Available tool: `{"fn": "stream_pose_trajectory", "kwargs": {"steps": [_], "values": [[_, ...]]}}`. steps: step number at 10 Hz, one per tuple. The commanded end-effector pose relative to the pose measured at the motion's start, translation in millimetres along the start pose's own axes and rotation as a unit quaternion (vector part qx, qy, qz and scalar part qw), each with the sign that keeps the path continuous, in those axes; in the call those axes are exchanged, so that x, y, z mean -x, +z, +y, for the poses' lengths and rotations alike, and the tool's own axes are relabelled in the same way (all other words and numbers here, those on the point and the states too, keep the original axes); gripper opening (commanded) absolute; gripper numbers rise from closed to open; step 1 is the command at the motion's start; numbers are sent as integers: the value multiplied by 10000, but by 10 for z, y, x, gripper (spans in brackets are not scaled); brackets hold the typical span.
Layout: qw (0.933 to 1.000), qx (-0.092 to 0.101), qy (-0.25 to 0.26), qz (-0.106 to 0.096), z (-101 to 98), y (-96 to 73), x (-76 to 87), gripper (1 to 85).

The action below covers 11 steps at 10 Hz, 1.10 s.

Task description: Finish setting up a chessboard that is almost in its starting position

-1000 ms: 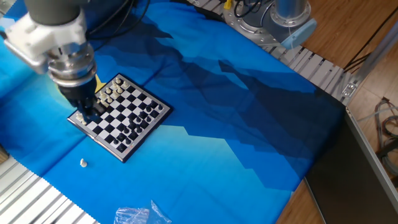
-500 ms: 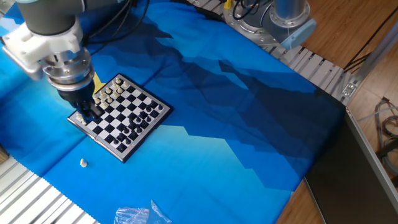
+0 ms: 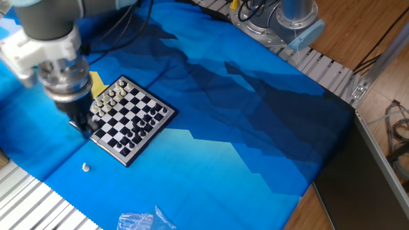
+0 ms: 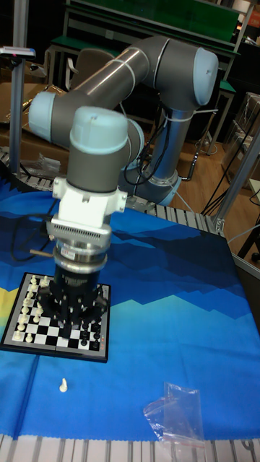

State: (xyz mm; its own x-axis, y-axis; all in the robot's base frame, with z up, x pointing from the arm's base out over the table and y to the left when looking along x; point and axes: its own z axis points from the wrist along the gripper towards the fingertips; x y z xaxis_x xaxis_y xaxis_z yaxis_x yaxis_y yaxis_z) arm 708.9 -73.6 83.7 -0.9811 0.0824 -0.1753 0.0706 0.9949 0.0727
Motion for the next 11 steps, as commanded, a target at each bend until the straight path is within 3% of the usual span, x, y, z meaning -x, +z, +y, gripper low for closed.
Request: {"fn": "stream_pose_trajectory", "kwargs": {"steps": [1, 2, 3, 5, 8, 9, 10, 11], "values": [[9997, 223, 46, 9, 147, 242, 279, 10], [9998, 161, 28, 151, 106, 266, 233, 10], [9999, 63, 11, 143, 55, 287, 254, 30], [10000, 38, -25, 65, 33, 339, 323, 120], [9998, -83, -172, -49, 9, 331, 386, 173], [9997, -55, -193, -147, 43, 325, 436, 167], [9994, -178, -181, -216, -1, 315, 473, 67], [9996, -203, -84, -159, 15, 307, 449, 50]]}}
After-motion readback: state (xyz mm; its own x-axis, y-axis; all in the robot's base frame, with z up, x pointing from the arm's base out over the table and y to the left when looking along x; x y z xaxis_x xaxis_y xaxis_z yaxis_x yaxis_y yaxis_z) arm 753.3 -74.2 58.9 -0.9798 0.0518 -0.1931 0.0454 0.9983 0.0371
